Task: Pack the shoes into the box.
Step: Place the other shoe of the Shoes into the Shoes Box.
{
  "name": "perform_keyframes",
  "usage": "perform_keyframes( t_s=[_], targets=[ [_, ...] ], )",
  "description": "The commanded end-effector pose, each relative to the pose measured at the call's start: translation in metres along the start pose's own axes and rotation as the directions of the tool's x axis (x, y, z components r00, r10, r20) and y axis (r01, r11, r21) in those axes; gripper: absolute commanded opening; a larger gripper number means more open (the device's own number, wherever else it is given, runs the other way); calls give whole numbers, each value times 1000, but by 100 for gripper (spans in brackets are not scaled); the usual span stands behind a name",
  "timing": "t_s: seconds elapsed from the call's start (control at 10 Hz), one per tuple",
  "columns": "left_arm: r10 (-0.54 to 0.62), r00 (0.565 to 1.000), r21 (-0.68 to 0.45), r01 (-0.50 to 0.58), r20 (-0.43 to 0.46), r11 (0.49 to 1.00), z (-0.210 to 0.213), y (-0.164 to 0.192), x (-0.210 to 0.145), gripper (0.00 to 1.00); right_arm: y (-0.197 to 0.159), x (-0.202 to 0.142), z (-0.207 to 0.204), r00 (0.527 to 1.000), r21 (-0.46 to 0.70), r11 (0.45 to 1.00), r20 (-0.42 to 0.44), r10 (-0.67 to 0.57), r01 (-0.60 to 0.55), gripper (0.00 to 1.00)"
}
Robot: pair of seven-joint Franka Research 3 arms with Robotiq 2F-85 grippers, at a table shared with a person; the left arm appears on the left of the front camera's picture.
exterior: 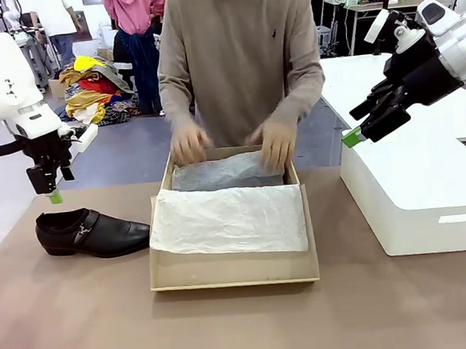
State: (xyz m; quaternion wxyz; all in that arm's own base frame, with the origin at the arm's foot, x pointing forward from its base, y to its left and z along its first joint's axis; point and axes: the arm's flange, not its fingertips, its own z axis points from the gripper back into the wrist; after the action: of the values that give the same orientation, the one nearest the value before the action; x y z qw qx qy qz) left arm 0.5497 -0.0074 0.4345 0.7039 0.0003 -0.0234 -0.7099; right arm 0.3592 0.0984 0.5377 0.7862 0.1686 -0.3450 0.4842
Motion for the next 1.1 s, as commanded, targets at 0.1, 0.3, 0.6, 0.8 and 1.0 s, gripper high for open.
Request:
perform_keyframes(
  t_s=[0.1, 0.3, 0.6, 0.8, 1.0],
  targets=[
    [25, 1000, -23, -25, -14, 999, -12, 12, -8, 100, -3, 0, -2, 1000, 13, 1000, 21, 10, -11, 100],
    [40, 999, -57, -41, -16, 998, -24, 14, -13, 100, -3, 0, -2, 1000, 13, 1000, 21, 10, -11, 100],
    [58, 998, -101, -59, -18, 993, -37, 17, -16, 100, -3, 0, -2, 1000, 13, 1000, 21, 10, -11, 100],
    [62, 998, -119, -64, -24, 991, -46, 21, -17, 100, -3, 0, -2, 1000, 13, 1000, 21, 10, -11, 100],
    [68, 997, -121, -71, -28, 990, -53, 26, -19, 100, -3, 0, -2, 1000, 13, 1000, 21, 10, -11, 100]
  ],
)
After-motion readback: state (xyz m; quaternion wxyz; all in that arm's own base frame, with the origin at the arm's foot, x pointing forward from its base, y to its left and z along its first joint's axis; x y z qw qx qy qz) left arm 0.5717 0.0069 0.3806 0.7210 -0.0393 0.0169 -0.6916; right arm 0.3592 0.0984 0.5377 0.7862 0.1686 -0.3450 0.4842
